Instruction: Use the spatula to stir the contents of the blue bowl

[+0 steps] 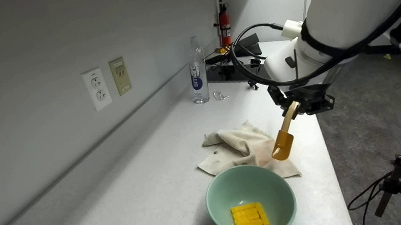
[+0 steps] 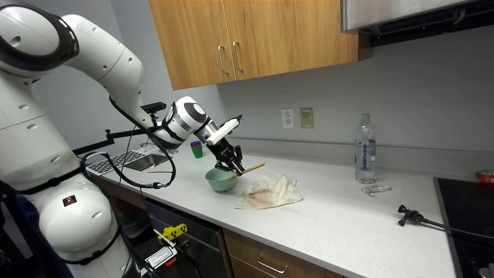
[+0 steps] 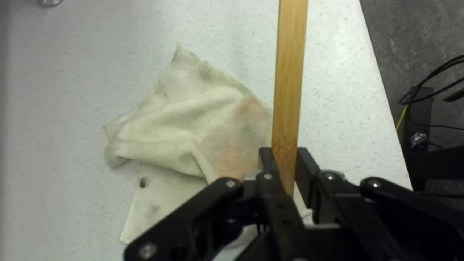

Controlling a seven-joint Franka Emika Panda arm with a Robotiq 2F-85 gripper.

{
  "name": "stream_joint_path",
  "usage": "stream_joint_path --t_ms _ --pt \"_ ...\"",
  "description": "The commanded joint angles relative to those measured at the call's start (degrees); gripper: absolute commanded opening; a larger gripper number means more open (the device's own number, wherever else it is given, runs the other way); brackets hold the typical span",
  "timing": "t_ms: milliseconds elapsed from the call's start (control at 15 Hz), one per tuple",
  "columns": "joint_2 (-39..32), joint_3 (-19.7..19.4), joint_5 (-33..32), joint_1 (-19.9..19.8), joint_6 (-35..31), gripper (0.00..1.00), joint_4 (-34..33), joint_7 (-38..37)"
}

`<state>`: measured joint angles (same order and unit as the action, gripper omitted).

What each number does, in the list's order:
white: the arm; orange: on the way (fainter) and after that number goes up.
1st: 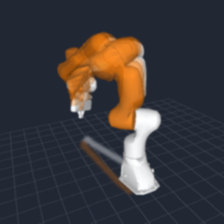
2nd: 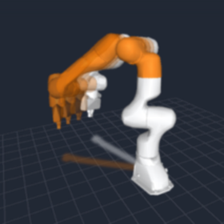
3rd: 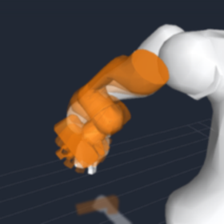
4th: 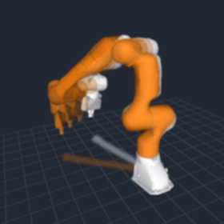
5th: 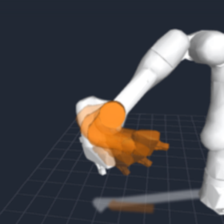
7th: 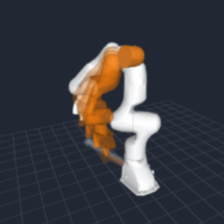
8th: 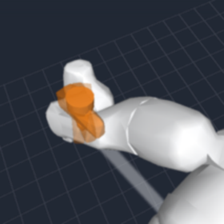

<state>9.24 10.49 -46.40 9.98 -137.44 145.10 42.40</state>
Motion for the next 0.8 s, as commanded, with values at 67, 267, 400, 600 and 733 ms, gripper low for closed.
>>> stream_joint_path --t_ms 67,267,400,600,733 --pt "0.6 -0.6 -1.9 0.7 -1.8 0.05 0.0 1.0" --pt "-0.1 -1.1 2.6 1.1 -3.1 0.05 0.4 2.3" --pt "-0.4 -1.2 5.8 1.3 -4.2 0.05 0.8 3.1" --pt "-0.5 -0.9 8.8 1.2 -3.7 0.05 0.9 3.5" --pt "-0.3 -0.7 9.2 1.1 -3.4 0.05 0.9 3.0"
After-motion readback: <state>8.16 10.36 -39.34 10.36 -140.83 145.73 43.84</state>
